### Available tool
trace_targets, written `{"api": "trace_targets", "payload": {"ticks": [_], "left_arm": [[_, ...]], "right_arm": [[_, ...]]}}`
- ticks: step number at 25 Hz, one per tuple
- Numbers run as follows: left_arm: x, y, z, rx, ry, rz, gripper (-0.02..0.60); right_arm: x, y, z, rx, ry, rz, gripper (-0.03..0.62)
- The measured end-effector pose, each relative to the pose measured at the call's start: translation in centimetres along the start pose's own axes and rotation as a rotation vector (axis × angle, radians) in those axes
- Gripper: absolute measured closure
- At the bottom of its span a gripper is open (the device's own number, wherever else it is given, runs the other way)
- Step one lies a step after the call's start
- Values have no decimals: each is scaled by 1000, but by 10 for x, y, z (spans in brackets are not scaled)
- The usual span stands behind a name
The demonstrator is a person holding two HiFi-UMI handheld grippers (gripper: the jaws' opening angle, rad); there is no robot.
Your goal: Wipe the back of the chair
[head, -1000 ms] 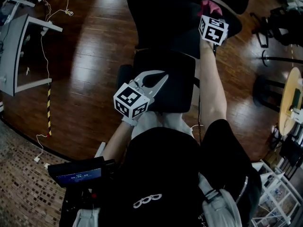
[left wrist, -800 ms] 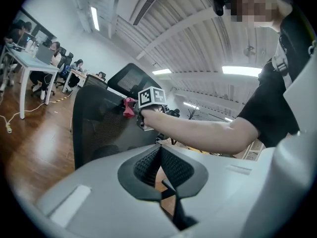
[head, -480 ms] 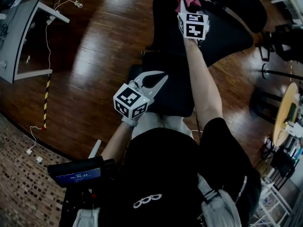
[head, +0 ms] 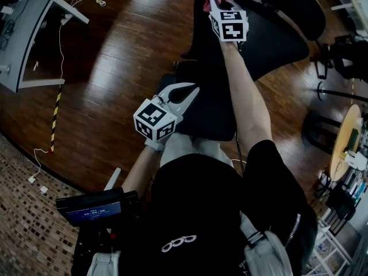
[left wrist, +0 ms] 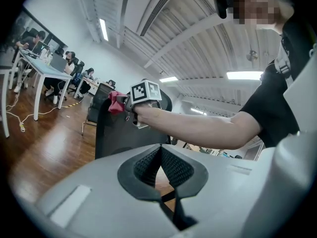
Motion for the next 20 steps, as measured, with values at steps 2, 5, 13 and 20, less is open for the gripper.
{"api": "trace_targets", "payload": {"ticks": [2,5,13,20], "left_arm": [[2,2,-2,-14,5,-15,591],[3,4,-10,-25,0,-36,591],[35,14,-61,-11,-62,-1,591],[82,24,-127,-6,-113,28,591]], "right_arm": [[9,20,0,0,-3,-1,556],[25,64,2,2,-14,-17,556],[93,221,48,-1,-35,-37,556],[147,380,91,-13,-82,-74,556]]}}
Point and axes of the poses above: the fingertips, and each gripper's own axes: y backward along the fingers, z to its left, x out of its underside, the point moved 8 cm from there along y, backward along the fingers, and after that the axes turned 10 degrees about y, right-handed, at the moved point
